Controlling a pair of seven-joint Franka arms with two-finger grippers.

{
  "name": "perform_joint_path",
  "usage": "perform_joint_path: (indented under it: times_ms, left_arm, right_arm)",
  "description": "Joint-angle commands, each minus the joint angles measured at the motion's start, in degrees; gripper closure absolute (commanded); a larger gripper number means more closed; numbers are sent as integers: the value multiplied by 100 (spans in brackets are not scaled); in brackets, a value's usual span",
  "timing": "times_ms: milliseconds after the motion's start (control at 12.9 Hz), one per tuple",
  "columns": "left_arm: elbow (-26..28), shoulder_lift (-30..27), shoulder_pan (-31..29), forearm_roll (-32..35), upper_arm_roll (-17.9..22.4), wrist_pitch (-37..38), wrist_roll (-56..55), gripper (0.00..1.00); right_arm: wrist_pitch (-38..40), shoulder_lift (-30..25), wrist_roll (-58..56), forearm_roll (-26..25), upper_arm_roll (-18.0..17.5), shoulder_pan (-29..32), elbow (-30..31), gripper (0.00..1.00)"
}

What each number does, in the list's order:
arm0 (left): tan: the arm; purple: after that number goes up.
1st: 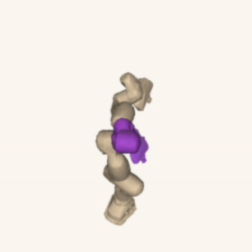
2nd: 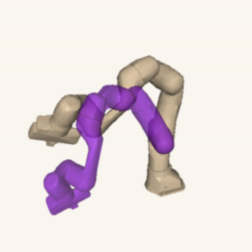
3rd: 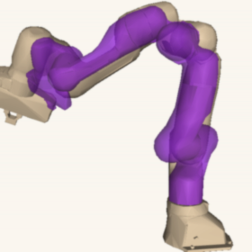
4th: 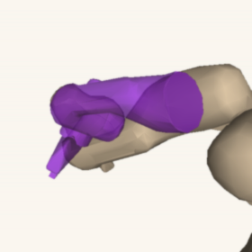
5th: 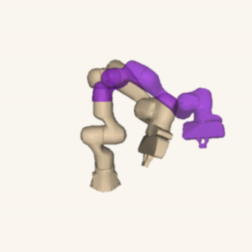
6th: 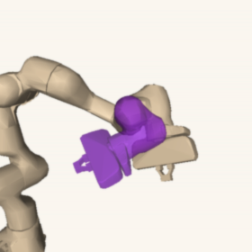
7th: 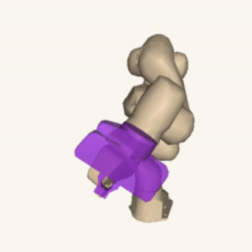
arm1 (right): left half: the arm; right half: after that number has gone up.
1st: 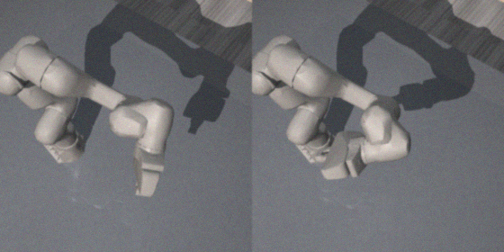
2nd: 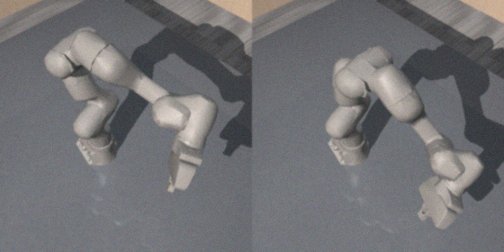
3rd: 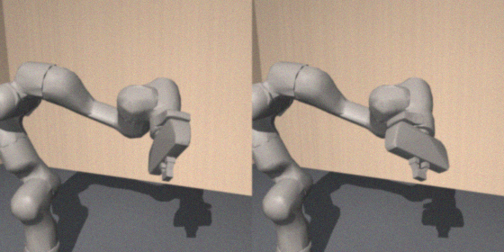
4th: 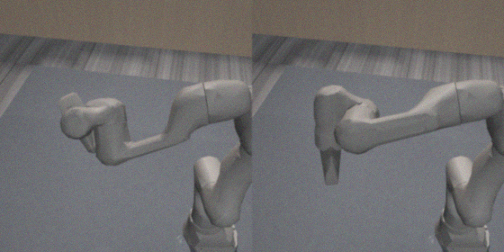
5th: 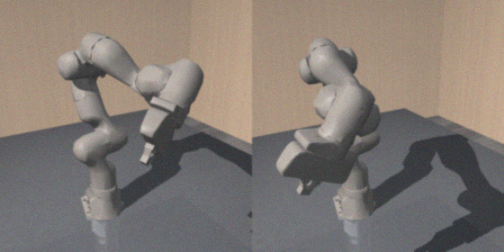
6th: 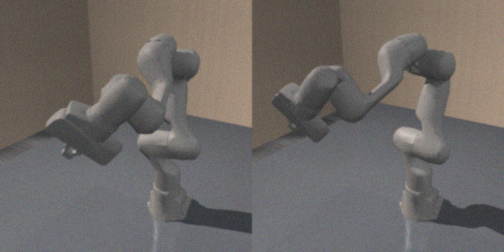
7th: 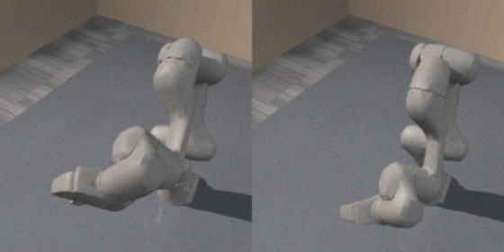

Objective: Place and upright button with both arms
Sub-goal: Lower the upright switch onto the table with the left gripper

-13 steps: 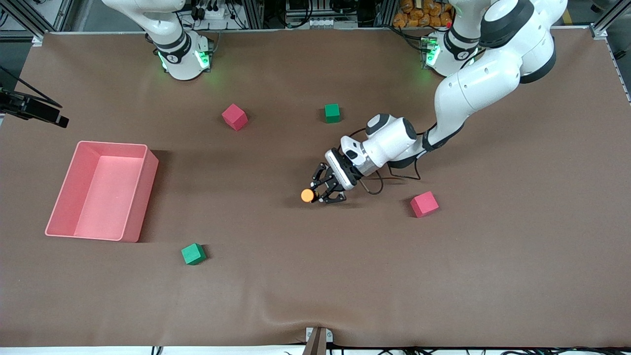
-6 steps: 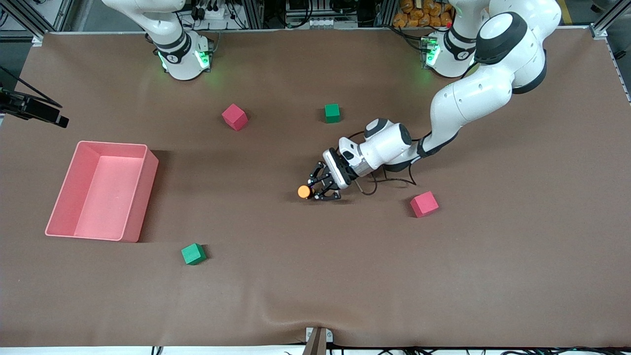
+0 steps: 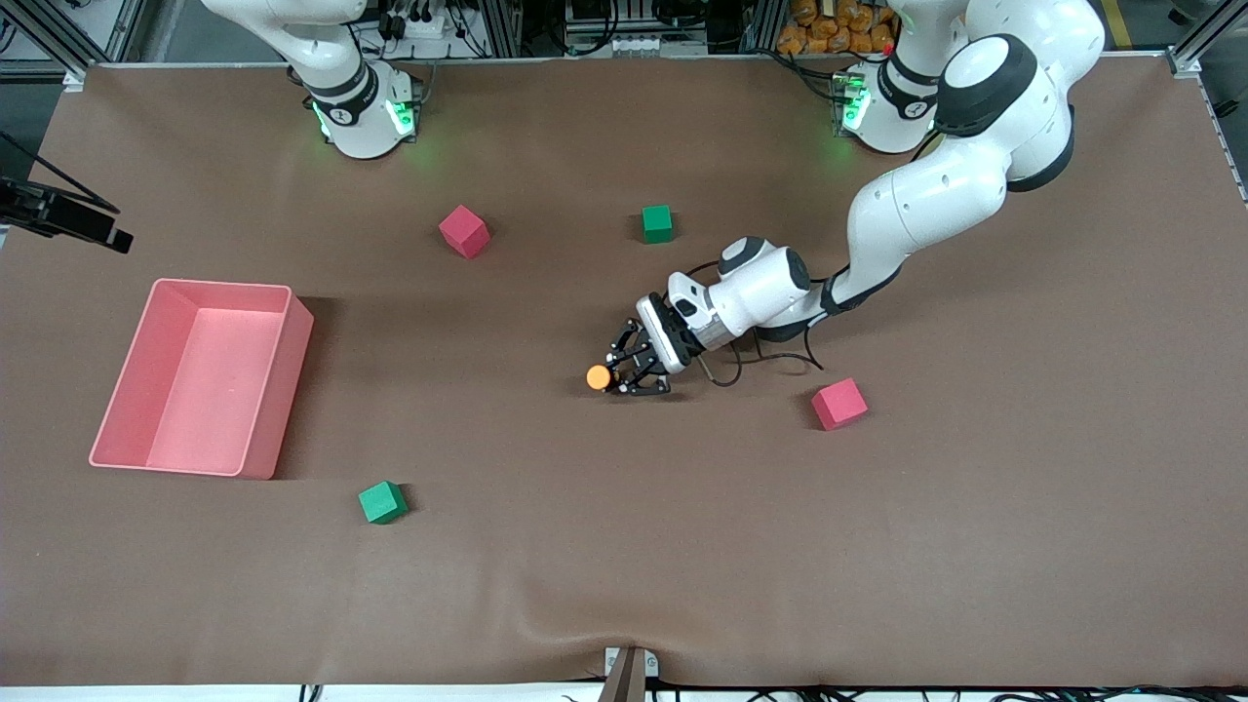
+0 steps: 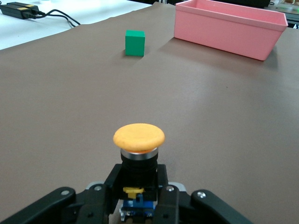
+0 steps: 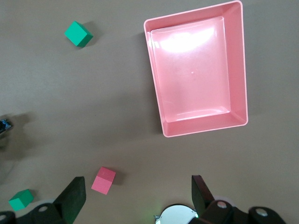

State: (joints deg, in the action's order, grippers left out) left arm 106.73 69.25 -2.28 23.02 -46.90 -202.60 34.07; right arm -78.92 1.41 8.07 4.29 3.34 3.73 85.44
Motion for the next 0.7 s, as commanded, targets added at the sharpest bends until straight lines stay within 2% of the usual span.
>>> perform_joint_path:
  times_ms: [0,386,464,541,618]
  left_arm:
    - [-205,255,43,176,-74,-95,-49,100]
    - [-416,492,96,352,-74,-95,-49,100]
    - [-425,501,96,378,-74,-95,-49,90]
    - [-434,493,96,378,-74,-95,-58,35]
    - [-443,484,96,387,-74,-95,-58,0]
  right_arm:
    - [69,-9,-51,89,-18,119,-62,0]
    - [87,8,-51,98,-36,31,-53,0]
    - [87,8,-51,98,-36,14,-53,0]
    - [87,8,-42,98,-36,14,-53,0]
    - [87,8,-51,98,-36,5,-53,0]
